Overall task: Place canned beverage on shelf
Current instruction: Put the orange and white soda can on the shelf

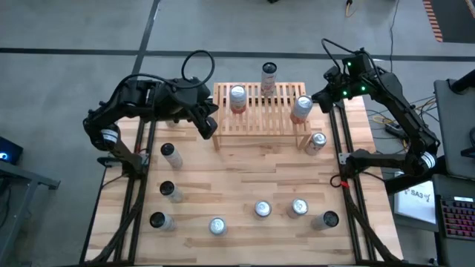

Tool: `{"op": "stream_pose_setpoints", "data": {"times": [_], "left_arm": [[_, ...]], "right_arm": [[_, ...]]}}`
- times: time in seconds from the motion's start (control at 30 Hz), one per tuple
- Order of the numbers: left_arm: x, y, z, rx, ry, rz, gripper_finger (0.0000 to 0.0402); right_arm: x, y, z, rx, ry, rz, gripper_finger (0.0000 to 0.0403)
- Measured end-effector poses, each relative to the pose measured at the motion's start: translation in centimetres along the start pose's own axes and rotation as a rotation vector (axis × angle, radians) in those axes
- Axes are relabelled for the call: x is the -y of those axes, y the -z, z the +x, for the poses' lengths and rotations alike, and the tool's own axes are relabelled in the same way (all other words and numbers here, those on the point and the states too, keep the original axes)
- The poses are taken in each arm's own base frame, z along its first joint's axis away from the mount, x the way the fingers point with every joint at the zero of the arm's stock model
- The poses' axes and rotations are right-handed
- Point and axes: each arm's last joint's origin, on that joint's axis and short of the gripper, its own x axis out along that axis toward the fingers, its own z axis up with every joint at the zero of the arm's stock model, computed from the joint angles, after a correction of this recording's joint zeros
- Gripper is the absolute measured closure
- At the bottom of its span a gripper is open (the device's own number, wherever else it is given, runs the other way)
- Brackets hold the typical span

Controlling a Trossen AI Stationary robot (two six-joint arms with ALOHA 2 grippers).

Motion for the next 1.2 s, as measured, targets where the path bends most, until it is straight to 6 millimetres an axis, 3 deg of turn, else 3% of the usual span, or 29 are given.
{"op": "stream_pose_setpoints", "data": {"times": [0.5, 1.2], "left_arm": [[0.0, 0.0, 0.0, 0.000, 0.000, 0.001, 0.0402], [0.0, 0.0, 0.0, 0.000, 0.000, 0.001, 0.0402]], "right_arm": [[-1.0, 0.8, -1.6, 0.023, -0.002, 0.005, 0.0394], [-0.3, 0.2, -0.5, 0.084, 0.008, -0.011, 0.0394]]}}
